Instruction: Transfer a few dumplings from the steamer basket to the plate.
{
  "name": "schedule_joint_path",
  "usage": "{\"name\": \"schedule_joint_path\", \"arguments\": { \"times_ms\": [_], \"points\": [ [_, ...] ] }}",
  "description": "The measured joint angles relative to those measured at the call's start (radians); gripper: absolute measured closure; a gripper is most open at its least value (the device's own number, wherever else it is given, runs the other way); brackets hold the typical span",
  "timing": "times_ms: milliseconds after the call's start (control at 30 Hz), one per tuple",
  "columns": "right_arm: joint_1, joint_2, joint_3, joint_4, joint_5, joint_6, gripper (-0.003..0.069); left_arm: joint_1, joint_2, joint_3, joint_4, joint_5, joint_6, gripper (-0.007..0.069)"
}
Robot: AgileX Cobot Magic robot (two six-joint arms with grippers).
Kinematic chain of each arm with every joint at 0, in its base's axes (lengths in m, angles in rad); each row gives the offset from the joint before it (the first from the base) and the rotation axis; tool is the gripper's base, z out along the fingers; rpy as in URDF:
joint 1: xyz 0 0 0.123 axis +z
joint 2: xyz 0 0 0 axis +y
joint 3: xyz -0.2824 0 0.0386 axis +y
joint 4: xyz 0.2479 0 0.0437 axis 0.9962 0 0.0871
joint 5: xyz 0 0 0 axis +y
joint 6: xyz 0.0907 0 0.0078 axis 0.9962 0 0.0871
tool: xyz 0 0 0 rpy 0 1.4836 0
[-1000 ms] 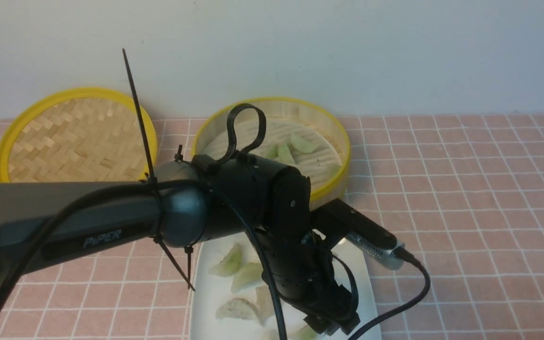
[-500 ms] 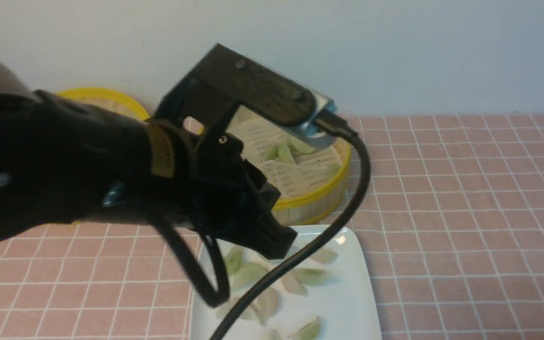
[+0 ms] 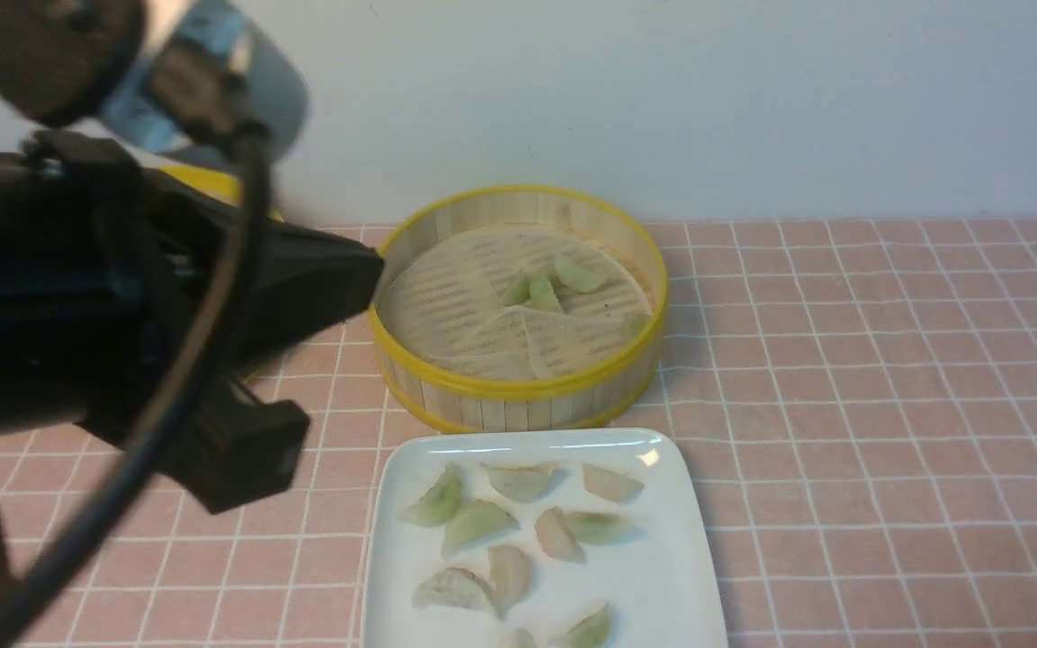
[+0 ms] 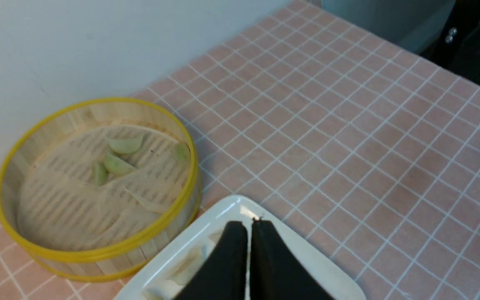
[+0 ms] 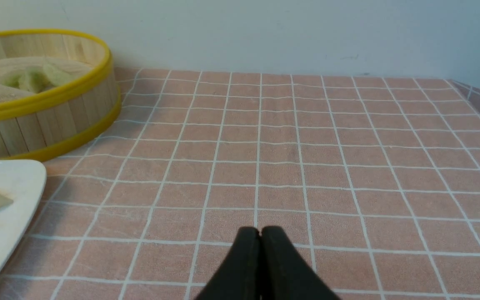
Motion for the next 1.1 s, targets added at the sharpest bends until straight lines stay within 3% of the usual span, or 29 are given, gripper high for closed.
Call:
{"name": "schedule_joint_path", "arguments": {
  "times_ms": [133,233,433,667,800,1100],
  "points": [
    [0.0,0.0,0.0,0.0,0.0,0.0,0.0673,0.007,-0.121,0.049,0.096,-0.02,-0.068,0.0631],
    [0.0,0.0,0.0,0.0,0.0,0.0,0.0673,0.075,-0.219,0.164,0.093,-0.087,-0.084,0.0631],
    [0.0,0.0,0.0,0.0,0.0,0.0,0.0673,0.422,-0.557,0.639,0.016,-0.331,-0.015,0.0631],
    [0.0,0.0,0.0,0.0,0.0,0.0,0.0673,0.699,-0.871,1.03,0.0,-0.363,0.019,0.0631],
    [0.0,0.0,0.0,0.0,-0.001,0.0,0.0673,0.75,-0.906,1.112,-0.012,-0.325,0.02,0.0631],
    [0.0,0.0,0.0,0.0,-0.001,0.0,0.0673,0.755,-0.906,1.114,-0.015,-0.315,0.077,0.0631]
  ]
}}
